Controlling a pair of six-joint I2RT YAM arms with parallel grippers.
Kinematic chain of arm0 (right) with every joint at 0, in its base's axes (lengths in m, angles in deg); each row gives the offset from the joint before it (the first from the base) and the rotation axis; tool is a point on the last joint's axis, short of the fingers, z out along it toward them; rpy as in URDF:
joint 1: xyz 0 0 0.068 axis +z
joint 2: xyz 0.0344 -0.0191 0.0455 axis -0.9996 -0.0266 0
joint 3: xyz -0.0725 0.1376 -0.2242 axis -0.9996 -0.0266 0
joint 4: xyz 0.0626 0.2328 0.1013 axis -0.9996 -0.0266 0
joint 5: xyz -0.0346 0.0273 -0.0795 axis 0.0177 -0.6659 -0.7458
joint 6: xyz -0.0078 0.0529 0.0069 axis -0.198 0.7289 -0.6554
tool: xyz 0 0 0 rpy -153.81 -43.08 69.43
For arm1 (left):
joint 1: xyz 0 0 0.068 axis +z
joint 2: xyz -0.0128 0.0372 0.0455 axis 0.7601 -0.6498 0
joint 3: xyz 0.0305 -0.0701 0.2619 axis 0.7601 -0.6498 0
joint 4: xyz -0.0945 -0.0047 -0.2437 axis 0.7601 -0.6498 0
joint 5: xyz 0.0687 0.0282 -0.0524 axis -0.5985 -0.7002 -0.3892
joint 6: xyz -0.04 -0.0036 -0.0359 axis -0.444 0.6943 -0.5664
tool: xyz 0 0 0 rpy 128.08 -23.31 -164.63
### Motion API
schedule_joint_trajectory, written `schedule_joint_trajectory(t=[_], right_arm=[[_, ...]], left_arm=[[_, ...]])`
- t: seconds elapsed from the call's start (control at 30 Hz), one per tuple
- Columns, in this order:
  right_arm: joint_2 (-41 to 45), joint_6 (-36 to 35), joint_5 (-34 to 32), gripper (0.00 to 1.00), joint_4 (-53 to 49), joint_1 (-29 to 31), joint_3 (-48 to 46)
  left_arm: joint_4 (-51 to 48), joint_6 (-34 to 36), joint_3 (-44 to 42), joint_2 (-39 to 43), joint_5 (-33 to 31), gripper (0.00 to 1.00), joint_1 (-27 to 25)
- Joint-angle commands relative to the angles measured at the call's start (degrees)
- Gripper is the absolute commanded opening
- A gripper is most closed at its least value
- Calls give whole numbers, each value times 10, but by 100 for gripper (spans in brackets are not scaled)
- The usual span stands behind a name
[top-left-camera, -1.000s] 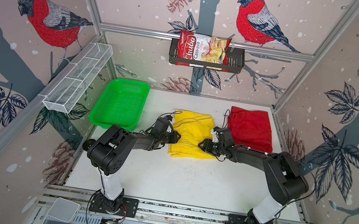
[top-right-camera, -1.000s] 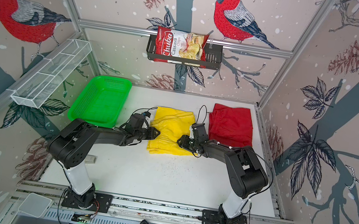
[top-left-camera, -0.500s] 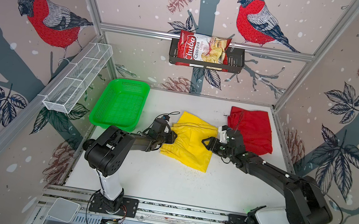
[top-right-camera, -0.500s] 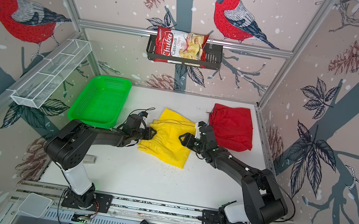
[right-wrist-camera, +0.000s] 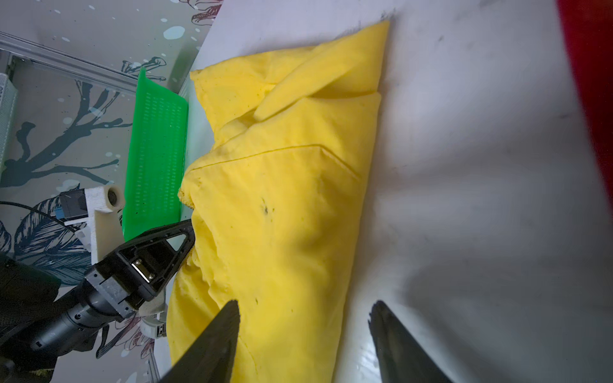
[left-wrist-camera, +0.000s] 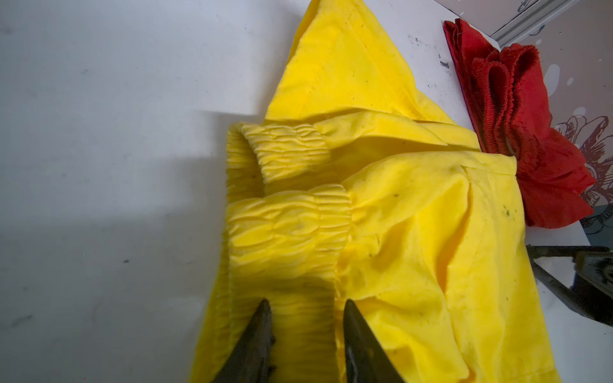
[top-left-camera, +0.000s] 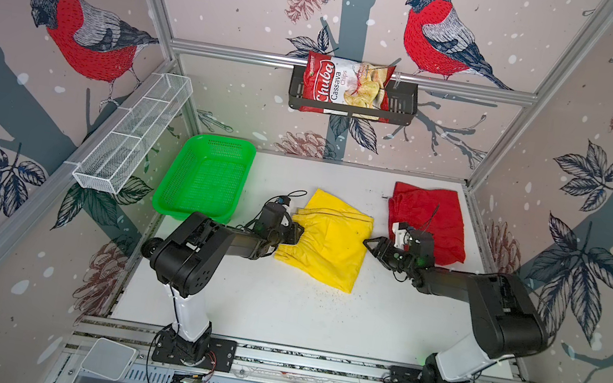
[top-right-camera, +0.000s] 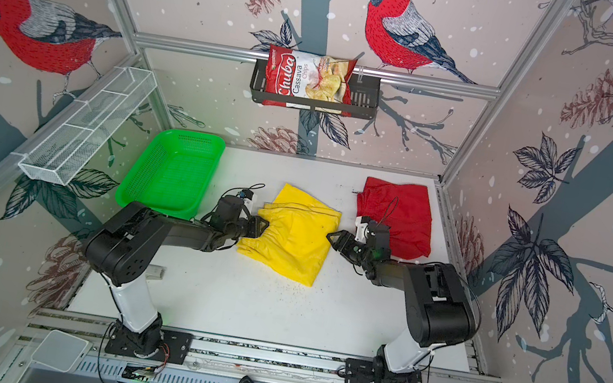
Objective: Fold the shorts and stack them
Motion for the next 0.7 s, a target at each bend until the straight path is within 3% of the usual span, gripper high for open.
schedule_joint_trajectory(t=[0.0, 0.27, 0.67], right_arm=[[-30, 28, 43, 64, 99, 0, -6], [-67, 74, 80, 64, 203, 3, -53], [-151, 206, 93, 64, 416, 47, -94]], left_arm=[[-100, -3, -3, -12, -6, 38, 1], [-91, -5, -2, -18, 5, 38, 1], [-67, -15, -4, -24, 29, 37, 1]])
